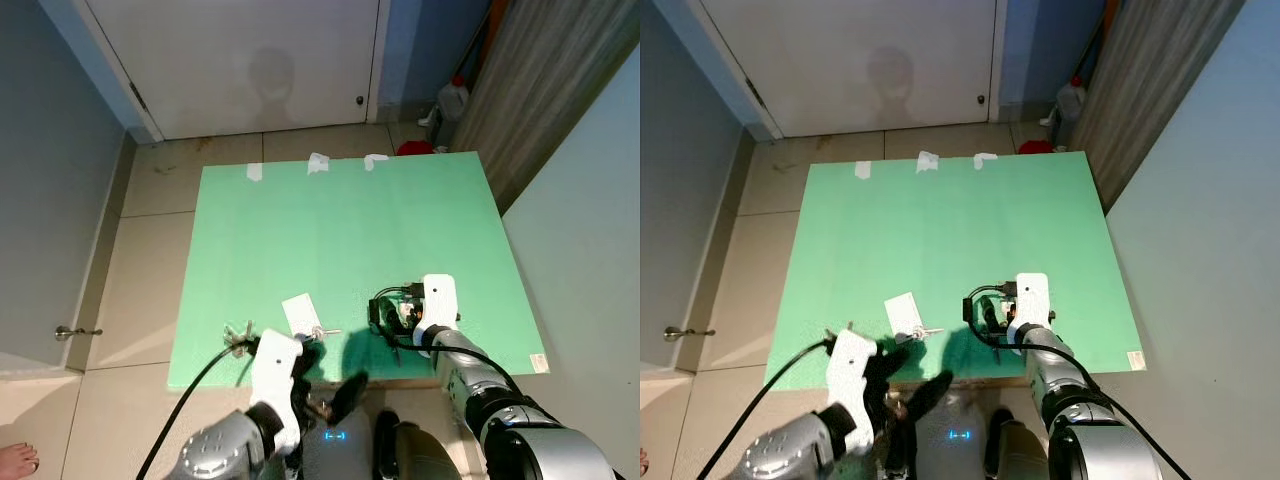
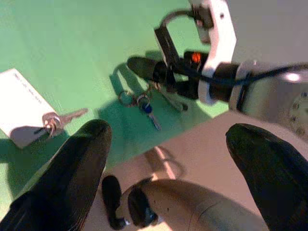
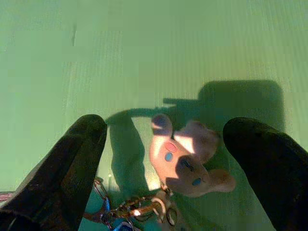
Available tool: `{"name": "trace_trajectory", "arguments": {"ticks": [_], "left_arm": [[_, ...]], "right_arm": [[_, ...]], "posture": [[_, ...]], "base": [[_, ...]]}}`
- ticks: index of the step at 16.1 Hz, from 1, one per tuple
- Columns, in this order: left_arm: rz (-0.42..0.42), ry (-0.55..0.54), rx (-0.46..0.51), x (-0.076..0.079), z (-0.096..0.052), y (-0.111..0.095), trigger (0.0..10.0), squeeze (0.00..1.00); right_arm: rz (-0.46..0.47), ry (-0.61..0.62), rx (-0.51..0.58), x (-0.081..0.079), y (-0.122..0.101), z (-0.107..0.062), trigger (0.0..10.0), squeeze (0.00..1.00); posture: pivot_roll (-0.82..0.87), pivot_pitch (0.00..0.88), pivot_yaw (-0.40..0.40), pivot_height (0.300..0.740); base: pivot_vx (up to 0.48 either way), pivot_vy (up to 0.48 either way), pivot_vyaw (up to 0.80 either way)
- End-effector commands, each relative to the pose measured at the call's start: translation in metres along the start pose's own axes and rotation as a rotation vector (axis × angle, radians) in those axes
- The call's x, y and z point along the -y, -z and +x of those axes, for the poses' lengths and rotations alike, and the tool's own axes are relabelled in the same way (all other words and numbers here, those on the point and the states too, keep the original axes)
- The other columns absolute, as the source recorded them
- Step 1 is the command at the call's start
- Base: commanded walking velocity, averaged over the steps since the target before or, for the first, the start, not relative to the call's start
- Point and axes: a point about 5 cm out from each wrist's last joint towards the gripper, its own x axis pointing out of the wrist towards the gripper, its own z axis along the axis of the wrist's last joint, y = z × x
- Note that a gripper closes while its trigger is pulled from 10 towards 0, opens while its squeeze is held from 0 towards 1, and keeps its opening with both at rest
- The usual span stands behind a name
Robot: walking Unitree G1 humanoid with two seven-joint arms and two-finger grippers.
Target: Hang keys on a hook
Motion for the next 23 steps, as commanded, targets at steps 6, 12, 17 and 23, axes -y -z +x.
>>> {"name": "trace_trajectory", "arguments": {"ticks": [6,12,17,23], "left_arm": [[-0.035,-0.028,-0.012,-0.003,0.000,-0.003,10.0,0.00],[0.027,-0.052,-0.008,-0.005,0.004,-0.006,10.0,0.00],[0.067,-0.041,-0.002,-0.004,0.005,-0.004,10.0,0.00],[0.053,-0.029,0.017,-0.002,0.011,-0.004,10.0,0.00]], "right_arm": [[0.117,0.032,-0.167,0.002,0.028,-0.005,0.0,0.00],[0.134,0.016,-0.162,0.001,0.029,-0.006,0.0,0.00],[0.092,0.003,-0.128,0.001,0.023,-0.005,0.0,0.00],[0.085,-0.003,-0.113,0.003,0.021,-0.005,0.0,0.00]], "posture": [[0.15,0.259,0.036,0.740],[0.13,0.260,0.036,0.740],[0.12,0.261,0.034,0.740],[0.11,0.257,0.032,0.740]], "base": [[0.000,0.000,0.00],[0.000,0.000,0.00],[0.000,0.000,0.00],[0.000,0.000,0.00]]}}
